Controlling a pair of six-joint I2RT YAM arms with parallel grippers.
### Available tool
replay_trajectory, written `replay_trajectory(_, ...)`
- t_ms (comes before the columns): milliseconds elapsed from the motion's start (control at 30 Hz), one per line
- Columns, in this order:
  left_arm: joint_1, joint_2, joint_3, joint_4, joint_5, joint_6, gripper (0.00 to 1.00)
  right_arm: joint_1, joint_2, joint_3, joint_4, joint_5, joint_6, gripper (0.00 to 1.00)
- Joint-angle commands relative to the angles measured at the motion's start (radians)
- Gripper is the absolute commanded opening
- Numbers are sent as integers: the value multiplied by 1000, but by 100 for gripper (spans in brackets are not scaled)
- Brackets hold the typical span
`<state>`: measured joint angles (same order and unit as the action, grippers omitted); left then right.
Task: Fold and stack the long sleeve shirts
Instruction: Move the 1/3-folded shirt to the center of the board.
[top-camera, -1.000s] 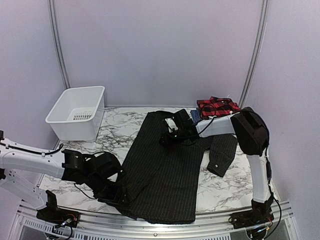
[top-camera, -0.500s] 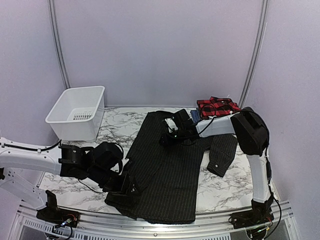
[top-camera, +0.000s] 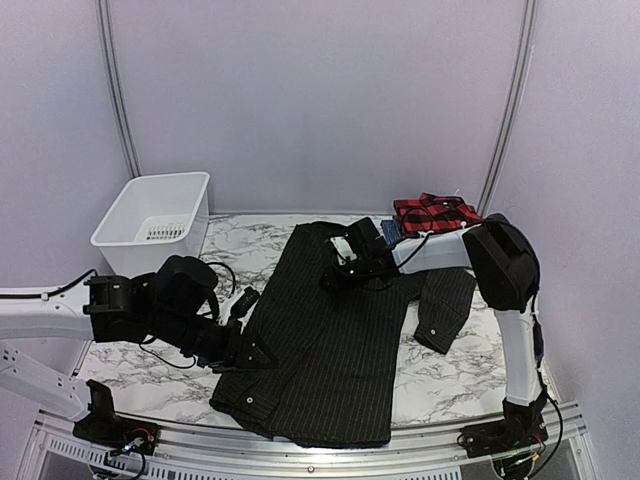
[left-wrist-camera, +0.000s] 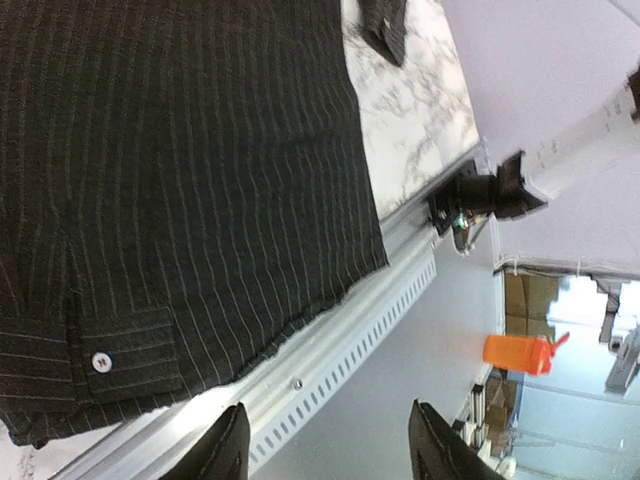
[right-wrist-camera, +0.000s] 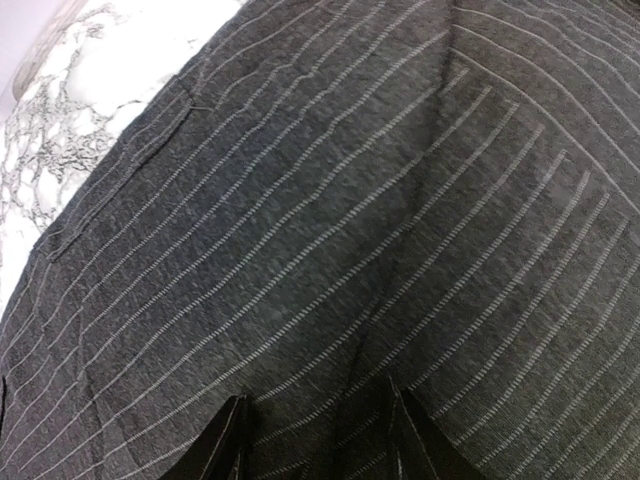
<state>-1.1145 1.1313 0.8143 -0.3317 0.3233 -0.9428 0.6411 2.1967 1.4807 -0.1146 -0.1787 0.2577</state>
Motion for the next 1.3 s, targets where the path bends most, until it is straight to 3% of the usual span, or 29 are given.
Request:
replay_trajectory(0,102,116,47,-25,-92,85,54,-3,-95,7,-56,79,-18,44)
replay_trajectory(233,330,432,257,149,-84,296,51,-9,-279,-103,-74,241,-25,44)
replay_trajectory(433,371,814,606,204,-69,395,46,-19,-447,-233,-97,331,-18,44)
replay_trajectory(633,388,1084,878,222,-163,385,45,-28,-611,-353,-114,345,3,43)
replay_trajectory(967,475,1238,892,299,-241,222,45,-28,-791,-529,-122,378,16,43)
replay_trajectory(1267,574,1223,840,286,-230,263,45,-28,-874,-654,-179,485,55,51)
